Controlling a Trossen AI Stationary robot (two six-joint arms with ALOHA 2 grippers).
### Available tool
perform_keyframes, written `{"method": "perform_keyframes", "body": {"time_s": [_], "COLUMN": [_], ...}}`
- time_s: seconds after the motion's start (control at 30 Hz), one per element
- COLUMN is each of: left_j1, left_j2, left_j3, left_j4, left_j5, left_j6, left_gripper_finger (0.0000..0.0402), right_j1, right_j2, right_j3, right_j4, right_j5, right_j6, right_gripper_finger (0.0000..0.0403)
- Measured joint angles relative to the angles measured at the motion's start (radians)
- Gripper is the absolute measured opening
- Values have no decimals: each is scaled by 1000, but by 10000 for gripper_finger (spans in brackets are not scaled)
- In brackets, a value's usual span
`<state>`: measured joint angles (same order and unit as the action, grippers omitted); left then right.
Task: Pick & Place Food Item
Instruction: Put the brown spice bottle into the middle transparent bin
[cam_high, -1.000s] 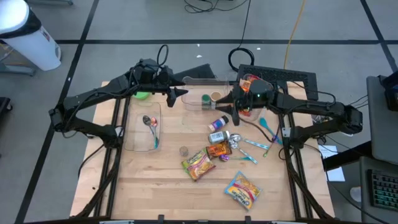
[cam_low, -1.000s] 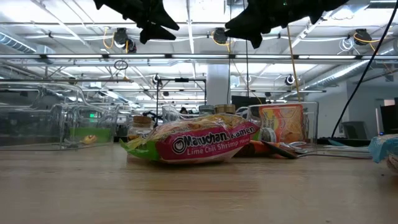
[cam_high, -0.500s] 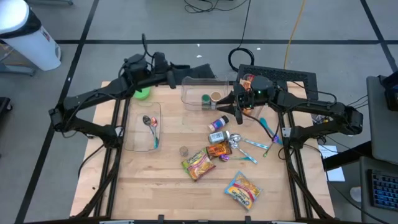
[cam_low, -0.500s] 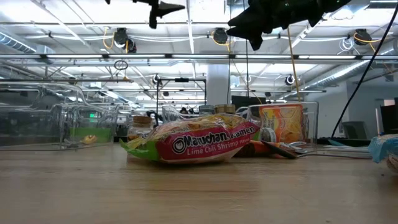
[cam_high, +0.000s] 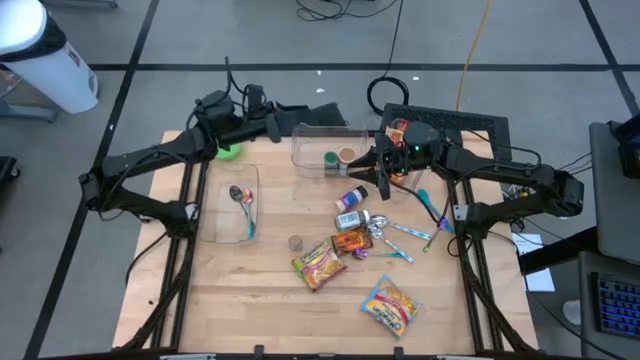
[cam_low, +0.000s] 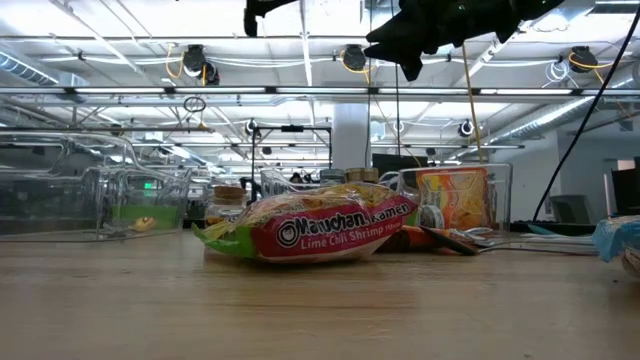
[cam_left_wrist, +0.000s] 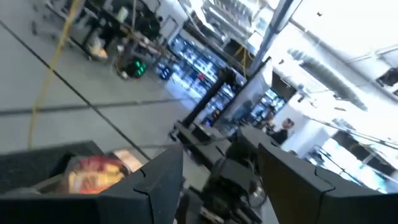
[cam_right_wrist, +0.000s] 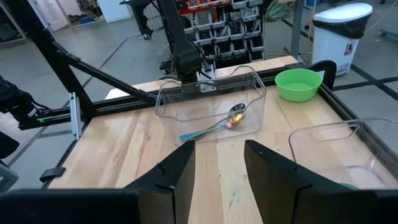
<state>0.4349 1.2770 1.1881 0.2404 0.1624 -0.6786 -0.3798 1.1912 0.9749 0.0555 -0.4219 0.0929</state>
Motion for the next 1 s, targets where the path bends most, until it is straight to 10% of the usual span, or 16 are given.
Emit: {"method": "perform_keyframes", "body": {"time_s": [0.1, 0.47, 1.0], "left_j1": [-3, -152, -414], "left_j2": [0, 0, -6], "left_j3": [0, 0, 0], "left_j4": [18, -87, -823], "left_j5": [-10, 497, 191], "left_j6": [-48, -273, -225], "left_gripper_finger": [214, 214, 214], "right_j1": [0, 0, 0], "right_j2": [0, 0, 0], "right_j3": [0, 0, 0], "right_j4": [0, 0, 0], "right_j5": [1, 1, 1], "right_j6": [0, 0, -9], "right_gripper_finger": [130, 130, 130]}}
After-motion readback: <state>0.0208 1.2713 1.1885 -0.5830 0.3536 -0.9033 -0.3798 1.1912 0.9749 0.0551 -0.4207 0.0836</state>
